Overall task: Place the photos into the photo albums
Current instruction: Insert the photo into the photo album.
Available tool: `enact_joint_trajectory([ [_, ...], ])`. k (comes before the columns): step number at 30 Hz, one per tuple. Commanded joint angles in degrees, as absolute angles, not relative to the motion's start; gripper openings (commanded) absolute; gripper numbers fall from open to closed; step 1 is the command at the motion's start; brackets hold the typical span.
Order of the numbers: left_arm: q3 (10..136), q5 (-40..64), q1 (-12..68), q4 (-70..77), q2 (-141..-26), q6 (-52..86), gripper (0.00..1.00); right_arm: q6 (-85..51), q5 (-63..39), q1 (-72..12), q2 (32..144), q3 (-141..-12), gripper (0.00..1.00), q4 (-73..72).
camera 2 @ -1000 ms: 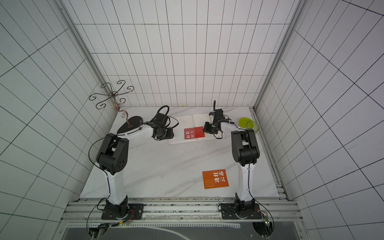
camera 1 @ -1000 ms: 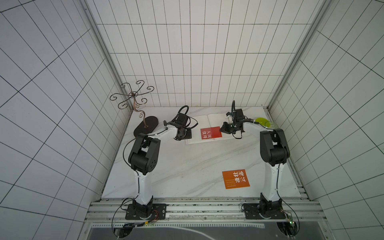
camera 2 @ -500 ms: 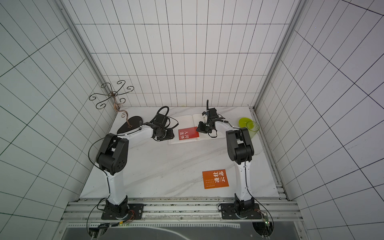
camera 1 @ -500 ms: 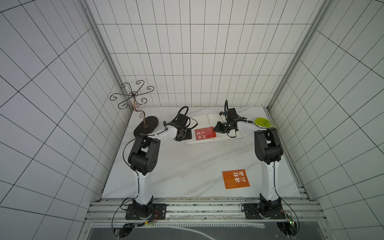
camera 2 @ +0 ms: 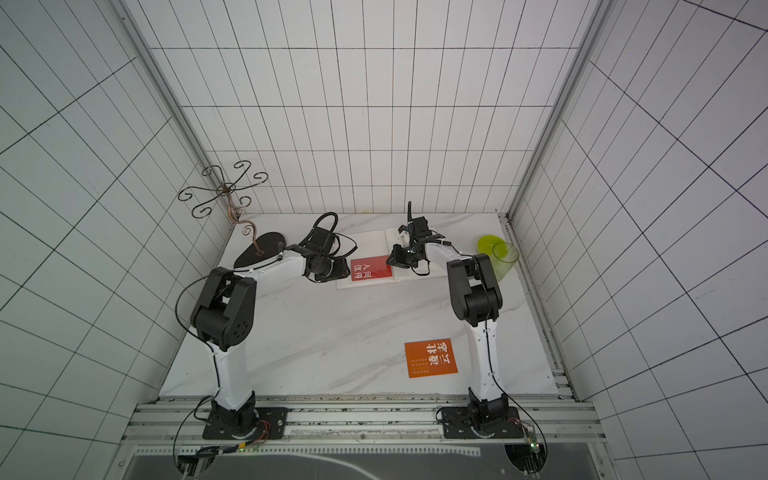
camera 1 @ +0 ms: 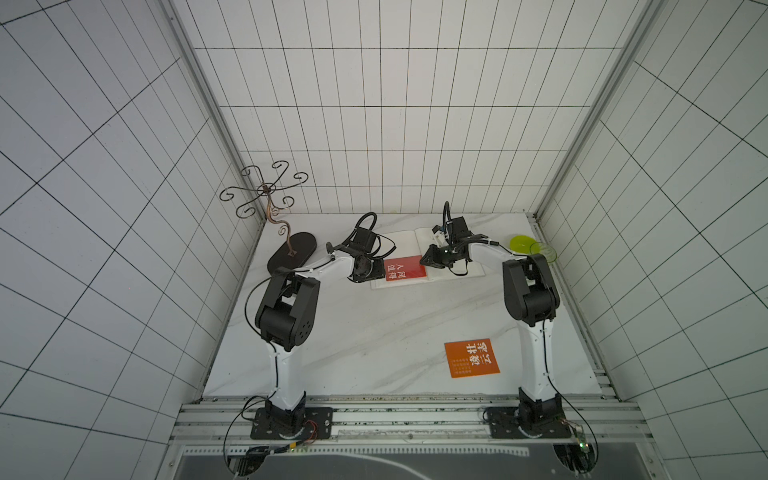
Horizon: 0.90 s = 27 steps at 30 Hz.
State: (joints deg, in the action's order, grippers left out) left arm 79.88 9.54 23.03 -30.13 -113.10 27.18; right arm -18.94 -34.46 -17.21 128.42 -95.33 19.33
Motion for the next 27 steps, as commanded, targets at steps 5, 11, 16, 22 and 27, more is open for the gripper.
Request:
enact_joint_trajectory([
  [5,79.3,10.3,22.7,-28.3,-110.6,27.6,0.53,-21.2,-39.0,-18.2,130.5,-101.8,0.21,18.0],
  [11,79.3,10.4,22.7,-28.3,-110.4,27.8,0.54,-22.9,-41.4,-18.2,131.5,-102.3,0.22,16.1],
  [16,79.2,10.3,22.7,-28.3,-110.1,27.8,0.53,-24.3,-42.7,-18.2,132.0,-102.6,0.23,14.8],
  [22,79.1,10.3,22.7,-28.4,-110.0,27.7,0.53,-24.3,-42.2,-18.1,131.5,-102.6,0.26,14.8],
  [27,79.0,10.7,22.7,-28.1,-109.5,27.9,0.54,-24.2,-41.6,-18.0,130.9,-102.6,0.30,15.4],
])
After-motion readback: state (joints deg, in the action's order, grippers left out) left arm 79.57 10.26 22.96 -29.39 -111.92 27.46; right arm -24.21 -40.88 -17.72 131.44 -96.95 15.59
